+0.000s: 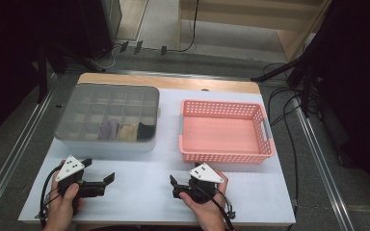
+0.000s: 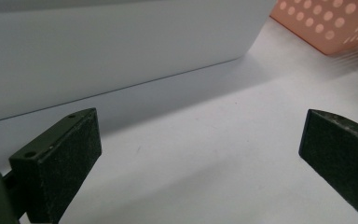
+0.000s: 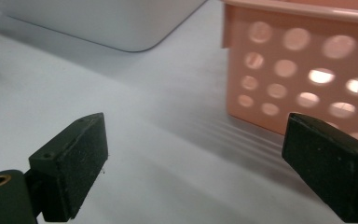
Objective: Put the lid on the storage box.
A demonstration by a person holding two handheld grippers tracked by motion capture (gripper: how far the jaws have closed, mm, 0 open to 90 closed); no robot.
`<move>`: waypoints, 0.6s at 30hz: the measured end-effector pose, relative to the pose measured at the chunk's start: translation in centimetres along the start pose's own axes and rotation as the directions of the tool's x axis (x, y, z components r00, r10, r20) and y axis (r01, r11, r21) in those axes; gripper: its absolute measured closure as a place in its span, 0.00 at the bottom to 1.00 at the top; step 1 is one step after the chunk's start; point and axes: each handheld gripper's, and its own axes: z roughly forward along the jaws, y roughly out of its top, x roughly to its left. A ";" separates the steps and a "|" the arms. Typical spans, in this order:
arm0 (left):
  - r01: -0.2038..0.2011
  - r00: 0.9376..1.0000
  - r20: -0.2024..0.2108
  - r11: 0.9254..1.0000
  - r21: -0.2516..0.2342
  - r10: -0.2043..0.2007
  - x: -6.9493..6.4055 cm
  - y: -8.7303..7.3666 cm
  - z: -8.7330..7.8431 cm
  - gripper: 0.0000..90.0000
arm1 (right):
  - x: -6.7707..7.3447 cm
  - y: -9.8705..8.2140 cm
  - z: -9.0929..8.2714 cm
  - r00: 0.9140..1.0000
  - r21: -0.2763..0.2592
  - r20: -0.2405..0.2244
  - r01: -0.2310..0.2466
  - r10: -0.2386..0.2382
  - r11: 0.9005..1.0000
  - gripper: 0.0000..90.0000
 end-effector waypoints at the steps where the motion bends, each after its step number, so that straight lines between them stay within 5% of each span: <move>1: -0.001 1.000 0.001 1.000 0.001 0.001 -0.1 0.0 0.1 0.00 | -0.3 0.0 -0.2 1.000 0.000 0.006 -0.008 0.008 1.000 0.08; 18: 0.024 1.000 -0.007 1.000 -0.006 -0.024 0.9 -0.6 -0.4 0.00 | -4.7 -1.1 -2.9 0.996 -0.008 0.072 -0.059 0.059 0.998 0.08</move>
